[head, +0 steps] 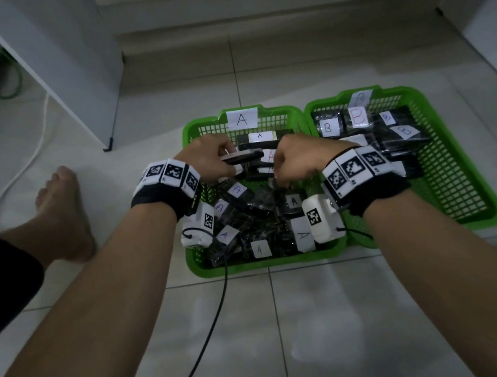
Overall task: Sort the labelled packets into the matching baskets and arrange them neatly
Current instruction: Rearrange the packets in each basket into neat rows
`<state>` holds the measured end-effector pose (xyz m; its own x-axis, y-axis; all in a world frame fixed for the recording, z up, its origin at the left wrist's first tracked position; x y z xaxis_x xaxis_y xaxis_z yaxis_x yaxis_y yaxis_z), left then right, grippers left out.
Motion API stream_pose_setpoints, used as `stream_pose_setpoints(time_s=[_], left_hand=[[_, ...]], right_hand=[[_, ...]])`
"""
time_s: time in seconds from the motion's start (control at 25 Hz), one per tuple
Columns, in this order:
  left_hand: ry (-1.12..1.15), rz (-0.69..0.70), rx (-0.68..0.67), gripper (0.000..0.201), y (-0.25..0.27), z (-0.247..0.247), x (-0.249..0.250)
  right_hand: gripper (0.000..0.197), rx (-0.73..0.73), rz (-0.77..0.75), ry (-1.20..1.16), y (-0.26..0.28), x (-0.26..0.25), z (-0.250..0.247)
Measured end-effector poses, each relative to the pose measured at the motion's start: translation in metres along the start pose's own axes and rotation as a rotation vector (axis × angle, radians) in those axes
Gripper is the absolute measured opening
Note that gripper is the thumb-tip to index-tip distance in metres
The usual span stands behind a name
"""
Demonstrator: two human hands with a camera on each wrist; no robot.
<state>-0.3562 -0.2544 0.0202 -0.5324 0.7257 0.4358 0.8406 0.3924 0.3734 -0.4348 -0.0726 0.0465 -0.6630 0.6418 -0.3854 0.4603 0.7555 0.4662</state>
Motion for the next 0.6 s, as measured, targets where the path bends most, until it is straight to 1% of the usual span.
stream_pose_setpoints(time_s=[0.08, 0.12, 0.2, 0.24, 0.28, 0.32, 0.4, 0.44, 0.48, 0.52, 0.56, 0.6], left_hand=[[0.031, 0.067, 0.059, 0.042, 0.002, -0.003, 0.002], [0.040, 0.100, 0.085, 0.046, 0.004, -0.002, 0.005], [0.038, 0.171, 0.138, 0.050, 0.006, 0.002, 0.014], [0.032, 0.205, 0.162, 0.052, 0.008, 0.005, 0.018], [0.035, 0.223, 0.180, 0.055, 0.008, 0.007, 0.022], [0.047, 0.220, 0.183, 0.060, 0.008, 0.008, 0.022], [0.036, 0.128, 0.147, 0.067, 0.004, 0.012, 0.015], [-0.016, 0.059, 0.124, 0.062, 0.001, 0.015, 0.008], [-0.101, -0.007, 0.103, 0.051, -0.004, 0.020, 0.000], [-0.198, -0.054, 0.079, 0.041, -0.010, 0.027, -0.007], [-0.276, -0.080, 0.056, 0.037, -0.014, 0.035, -0.011], [-0.334, -0.095, 0.040, 0.037, -0.019, 0.043, -0.014]], right_hand=[[0.031, 0.137, -0.008, -0.086, -0.003, -0.001, -0.010], [0.039, 0.198, -0.032, -0.119, -0.004, -0.001, -0.013], [0.066, 0.262, -0.158, -0.212, -0.003, -0.006, -0.014], [0.074, 0.267, -0.215, -0.258, -0.003, -0.008, -0.013], [0.072, 0.266, -0.248, -0.278, -0.002, -0.010, -0.012], [0.065, 0.259, -0.248, -0.260, -0.003, -0.006, -0.011], [0.046, 0.255, -0.182, -0.137, -0.005, 0.005, -0.013], [0.039, 0.253, -0.126, -0.087, -0.006, 0.014, -0.014], [0.037, 0.245, -0.066, -0.082, -0.007, 0.023, -0.014], [0.037, 0.236, -0.021, -0.132, -0.008, 0.029, -0.012], [0.039, 0.214, 0.015, -0.199, -0.008, 0.033, -0.008], [0.042, 0.182, 0.029, -0.241, -0.008, 0.035, -0.004]])
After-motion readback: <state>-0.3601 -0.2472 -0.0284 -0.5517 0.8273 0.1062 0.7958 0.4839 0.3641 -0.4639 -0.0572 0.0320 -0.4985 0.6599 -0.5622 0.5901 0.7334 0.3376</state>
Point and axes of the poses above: each hand's wrist, its own y-axis away from the middle knuckle, its own z-axis out of the palm, x = y × z, the point moved 3 cm from there along -y, towards the middle knuckle, and after that the axes turned 11 degrees about -z, right-handed, at the moved point
